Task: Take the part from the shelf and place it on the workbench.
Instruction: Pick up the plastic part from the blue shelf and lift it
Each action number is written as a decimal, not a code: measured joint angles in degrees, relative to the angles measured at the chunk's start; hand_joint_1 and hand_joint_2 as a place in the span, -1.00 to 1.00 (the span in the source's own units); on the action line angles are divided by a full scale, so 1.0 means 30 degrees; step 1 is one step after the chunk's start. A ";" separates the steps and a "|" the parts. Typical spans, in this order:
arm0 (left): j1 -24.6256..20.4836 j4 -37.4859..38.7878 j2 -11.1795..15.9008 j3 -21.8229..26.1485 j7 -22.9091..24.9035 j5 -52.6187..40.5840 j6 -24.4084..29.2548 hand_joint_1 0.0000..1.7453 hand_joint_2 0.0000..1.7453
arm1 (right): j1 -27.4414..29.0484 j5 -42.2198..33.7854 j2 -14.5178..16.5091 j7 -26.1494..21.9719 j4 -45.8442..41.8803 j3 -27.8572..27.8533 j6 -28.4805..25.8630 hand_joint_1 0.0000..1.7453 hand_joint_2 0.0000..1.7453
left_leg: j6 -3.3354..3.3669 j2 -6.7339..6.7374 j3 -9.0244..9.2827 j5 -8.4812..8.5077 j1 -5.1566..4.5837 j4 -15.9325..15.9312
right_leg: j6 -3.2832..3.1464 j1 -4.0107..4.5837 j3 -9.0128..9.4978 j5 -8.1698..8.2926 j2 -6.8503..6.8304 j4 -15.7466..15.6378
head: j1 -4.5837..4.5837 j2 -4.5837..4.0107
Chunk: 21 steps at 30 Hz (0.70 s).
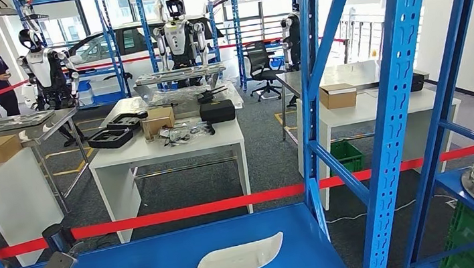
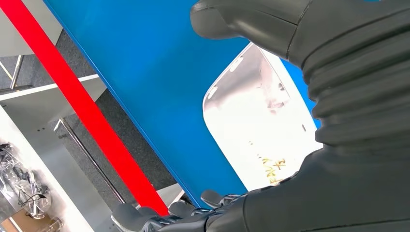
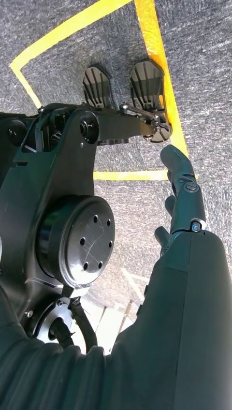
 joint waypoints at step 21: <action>0.1309 0.0140 0.1191 -0.5357 -0.0217 -0.5446 -0.1595 -1.00 1.00 | -0.0010 0.0348 -0.0007 0.0000 0.0000 0.0002 0.0211 -1.00 1.00 | 0.0001 0.0004 -0.0011 -0.0004 0.0000 -0.0002 | 0.0001 0.0001 -0.0010 -0.0002 0.0005 0.0000 | 0.0000 -0.0002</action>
